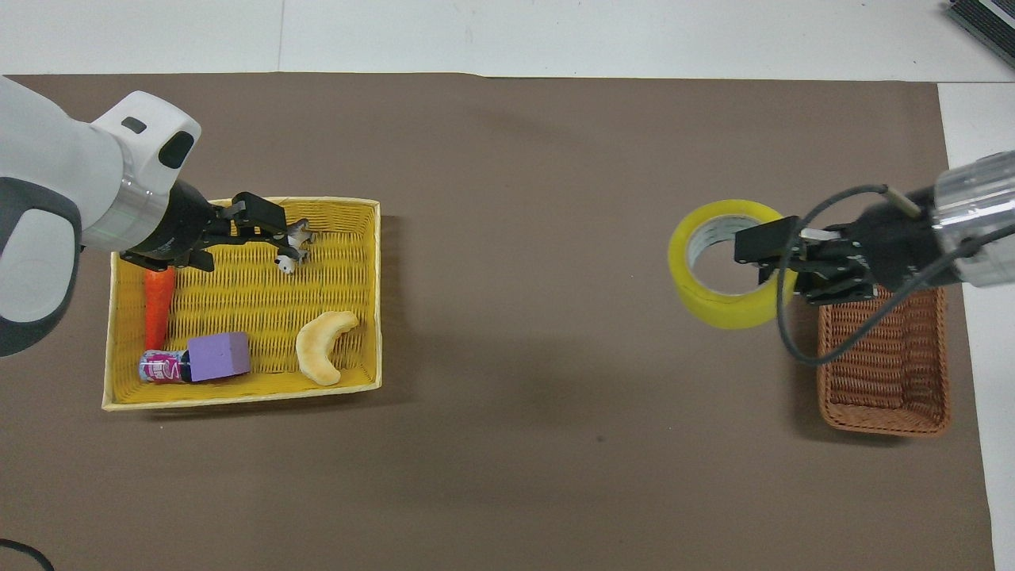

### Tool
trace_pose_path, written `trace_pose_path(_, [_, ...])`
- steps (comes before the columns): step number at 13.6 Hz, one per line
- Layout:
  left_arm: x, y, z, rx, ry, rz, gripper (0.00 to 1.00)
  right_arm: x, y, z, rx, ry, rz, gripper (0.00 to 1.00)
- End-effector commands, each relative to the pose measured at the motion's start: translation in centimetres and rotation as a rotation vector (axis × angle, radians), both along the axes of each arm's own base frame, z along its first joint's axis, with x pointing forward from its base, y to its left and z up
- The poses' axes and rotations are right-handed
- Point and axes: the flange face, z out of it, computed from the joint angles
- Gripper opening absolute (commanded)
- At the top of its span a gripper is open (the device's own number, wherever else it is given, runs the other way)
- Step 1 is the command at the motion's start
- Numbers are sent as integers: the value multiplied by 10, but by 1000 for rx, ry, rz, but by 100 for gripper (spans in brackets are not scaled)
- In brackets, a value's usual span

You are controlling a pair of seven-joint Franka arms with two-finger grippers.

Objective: Move tape to another basket
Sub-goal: 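Carry the tape with the right gripper while the left gripper withdraws, then lower the tape into the wicker basket and open the right gripper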

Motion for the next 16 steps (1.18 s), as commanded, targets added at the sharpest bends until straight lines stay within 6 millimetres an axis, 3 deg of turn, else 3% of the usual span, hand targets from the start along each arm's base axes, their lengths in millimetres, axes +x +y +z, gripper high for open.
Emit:
trace_pose_path(1, [-1, 45, 4, 42, 2, -100, 100, -7, -65, 5, -7, -67, 45, 0])
trace_pose_path(4, [-2, 70, 21, 136, 6, -191, 100, -7, -94, -4, -175, -75, 47, 0])
trace_pose_path(5, [-3, 73, 27, 183, 11, -205, 100, -8, -115, -16, -173, -73, 55, 0])
trace_pose_path(8, [-8, 77, 63, 197, 20, -204, 100, -10, -175, -66, -170, -119, 204, 0])
trace_pose_path(11, [-21, 82, 87, 193, 22, -220, 100, 2, -224, -132, -222, -133, 360, 0])
trace_pose_path(14, [-29, 84, 92, 188, 3, -281, 100, 2, -234, -143, -329, -141, 452, 0])
trace_pose_path(16, [-31, 86, 91, 188, 11, -275, 100, 0, -246, -172, -311, -131, 489, 0])
